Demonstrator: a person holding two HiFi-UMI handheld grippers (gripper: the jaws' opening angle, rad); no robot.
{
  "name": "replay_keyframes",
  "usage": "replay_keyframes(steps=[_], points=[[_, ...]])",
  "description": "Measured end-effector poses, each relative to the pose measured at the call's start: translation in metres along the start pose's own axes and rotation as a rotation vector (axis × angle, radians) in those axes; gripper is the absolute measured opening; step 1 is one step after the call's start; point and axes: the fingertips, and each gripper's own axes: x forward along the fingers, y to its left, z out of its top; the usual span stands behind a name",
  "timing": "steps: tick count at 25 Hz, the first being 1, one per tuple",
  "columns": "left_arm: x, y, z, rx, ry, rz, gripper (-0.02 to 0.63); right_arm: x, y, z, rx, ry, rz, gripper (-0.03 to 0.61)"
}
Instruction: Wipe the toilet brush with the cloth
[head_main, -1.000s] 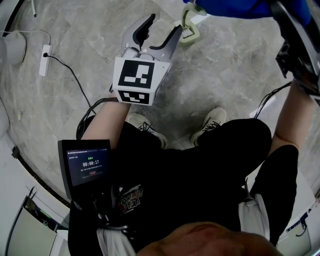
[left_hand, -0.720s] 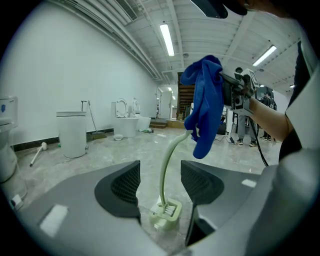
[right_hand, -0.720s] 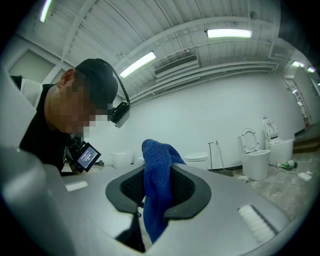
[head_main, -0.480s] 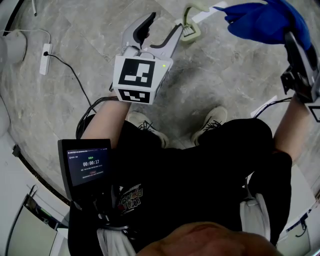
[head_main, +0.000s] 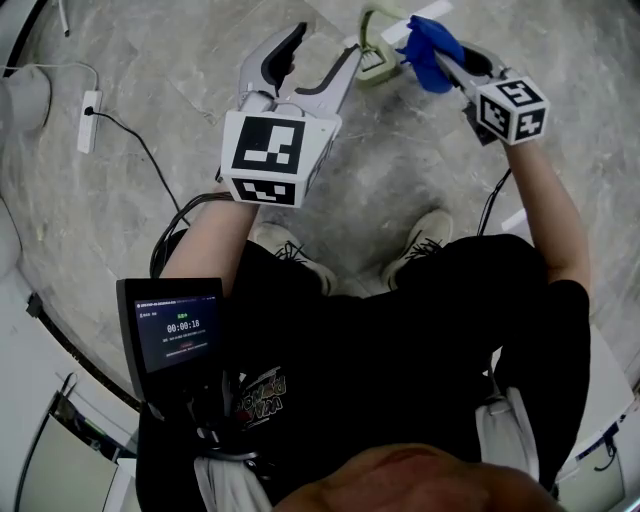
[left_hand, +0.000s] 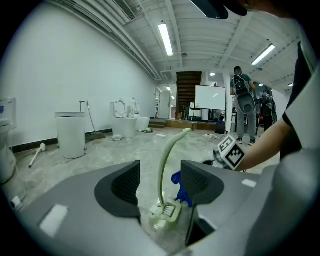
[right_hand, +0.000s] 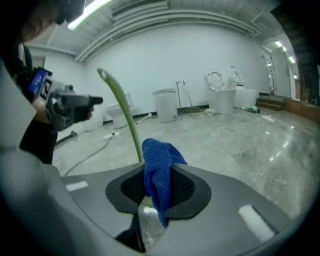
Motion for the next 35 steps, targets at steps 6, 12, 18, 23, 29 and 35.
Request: replay_keyframes(steps=[6, 12, 18, 23, 29, 35], points=[[-0.002, 0.001, -0.003, 0.006, 0.008, 0.001, 0.256, 0.045, 0.016, -0.059, -0.171, 0.197, -0.007, 0.092], [0.000, -0.001, 0.001, -0.001, 0.001, 0.003, 0.256, 0.064, -0.012, -0.083, -0.254, 0.365, -0.029, 0.092], [0.003, -0.004, 0.001, -0.004, 0.003, -0.002, 0.256, 0.077, -0.006, -0.111, -0.199, 0.437, -0.012, 0.092], [0.003, 0.001, -0.006, -0.004, 0.020, 0.009, 0.256, 0.072, 0.010, -0.149, -0.165, 0.518, 0.044, 0.092], [0.002, 0.000, -0.004, -0.003, 0.012, 0.009, 0.256, 0.059, 0.020, -0.198, -0.273, 0.685, 0.078, 0.092], [0.002, 0.000, -0.005, 0.005, 0.017, 0.004, 0.256, 0.028, -0.033, -0.219, -0.478, 0.834, -0.089, 0.092]])
